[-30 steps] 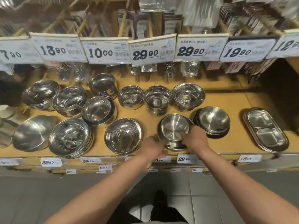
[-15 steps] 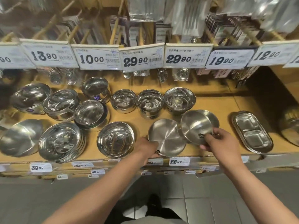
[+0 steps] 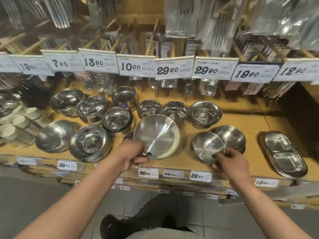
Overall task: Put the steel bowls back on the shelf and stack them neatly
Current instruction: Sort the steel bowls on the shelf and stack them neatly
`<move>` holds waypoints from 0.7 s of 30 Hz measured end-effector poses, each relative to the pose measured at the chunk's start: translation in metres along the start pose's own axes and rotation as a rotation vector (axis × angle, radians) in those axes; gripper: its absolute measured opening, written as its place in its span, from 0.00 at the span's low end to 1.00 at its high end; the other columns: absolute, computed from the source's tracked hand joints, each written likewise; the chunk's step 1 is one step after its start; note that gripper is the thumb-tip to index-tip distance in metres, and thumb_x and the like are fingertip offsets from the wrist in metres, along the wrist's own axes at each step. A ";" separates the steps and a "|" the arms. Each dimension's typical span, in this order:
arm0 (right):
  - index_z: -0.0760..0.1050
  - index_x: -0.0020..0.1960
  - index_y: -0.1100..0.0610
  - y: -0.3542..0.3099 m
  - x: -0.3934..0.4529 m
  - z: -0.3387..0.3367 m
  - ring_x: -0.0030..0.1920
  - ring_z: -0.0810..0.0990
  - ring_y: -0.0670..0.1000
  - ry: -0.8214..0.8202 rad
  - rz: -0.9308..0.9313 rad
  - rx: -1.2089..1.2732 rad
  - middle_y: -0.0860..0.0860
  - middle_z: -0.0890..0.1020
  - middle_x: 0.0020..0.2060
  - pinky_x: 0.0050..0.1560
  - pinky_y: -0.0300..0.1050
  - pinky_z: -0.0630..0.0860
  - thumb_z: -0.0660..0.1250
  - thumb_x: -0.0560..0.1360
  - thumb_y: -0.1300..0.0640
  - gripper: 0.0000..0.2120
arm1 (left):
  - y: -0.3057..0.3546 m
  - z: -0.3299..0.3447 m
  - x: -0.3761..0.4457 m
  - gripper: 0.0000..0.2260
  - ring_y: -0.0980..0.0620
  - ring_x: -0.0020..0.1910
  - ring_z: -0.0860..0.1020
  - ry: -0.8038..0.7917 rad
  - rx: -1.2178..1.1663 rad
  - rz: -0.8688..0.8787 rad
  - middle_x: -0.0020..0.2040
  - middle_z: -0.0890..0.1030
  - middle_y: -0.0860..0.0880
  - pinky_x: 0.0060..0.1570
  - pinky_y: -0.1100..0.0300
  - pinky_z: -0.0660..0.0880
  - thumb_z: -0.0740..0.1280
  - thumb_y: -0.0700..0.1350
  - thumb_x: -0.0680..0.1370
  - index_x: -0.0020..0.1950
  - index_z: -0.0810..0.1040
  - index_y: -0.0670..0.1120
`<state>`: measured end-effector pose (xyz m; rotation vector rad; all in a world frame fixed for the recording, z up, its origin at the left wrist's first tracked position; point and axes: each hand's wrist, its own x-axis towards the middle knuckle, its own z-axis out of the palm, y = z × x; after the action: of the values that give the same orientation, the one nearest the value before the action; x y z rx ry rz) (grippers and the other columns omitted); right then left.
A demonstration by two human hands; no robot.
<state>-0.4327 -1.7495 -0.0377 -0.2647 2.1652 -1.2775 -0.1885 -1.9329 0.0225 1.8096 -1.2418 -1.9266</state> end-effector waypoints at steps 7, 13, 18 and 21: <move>0.77 0.57 0.55 0.020 0.005 0.057 0.31 0.87 0.50 -0.096 0.039 -0.110 0.48 0.84 0.38 0.42 0.51 0.84 0.70 0.77 0.62 0.10 | -0.016 -0.057 -0.019 0.10 0.47 0.35 0.83 0.107 -0.126 -0.022 0.47 0.81 0.37 0.27 0.61 0.81 0.60 0.30 0.78 0.59 0.74 0.30; 0.75 0.62 0.57 0.018 0.000 0.076 0.34 0.87 0.51 -0.135 0.080 -0.130 0.55 0.86 0.47 0.41 0.48 0.85 0.71 0.76 0.60 0.15 | -0.033 -0.079 -0.025 0.11 0.48 0.40 0.81 0.158 -0.229 -0.054 0.47 0.81 0.40 0.28 0.61 0.82 0.61 0.33 0.81 0.62 0.73 0.34; 0.77 0.52 0.64 -0.013 -0.014 0.074 0.41 0.82 0.60 -0.138 -0.068 -0.394 0.61 0.83 0.46 0.50 0.58 0.81 0.69 0.78 0.45 0.20 | -0.032 -0.094 -0.024 0.04 0.47 0.40 0.81 0.189 -0.268 -0.070 0.46 0.80 0.40 0.28 0.60 0.82 0.62 0.34 0.82 0.54 0.74 0.35; 0.72 0.68 0.59 -0.051 -0.032 0.081 0.52 0.79 0.57 -0.099 -0.342 -0.399 0.56 0.79 0.58 0.54 0.55 0.77 0.67 0.79 0.48 0.22 | -0.026 -0.102 -0.026 0.04 0.48 0.40 0.82 0.180 -0.293 -0.062 0.46 0.82 0.40 0.28 0.61 0.81 0.62 0.34 0.81 0.54 0.76 0.36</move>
<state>-0.3664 -1.8203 -0.0103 -0.8728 2.3404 -0.9629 -0.0814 -1.9424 0.0352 1.8351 -0.8082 -1.8168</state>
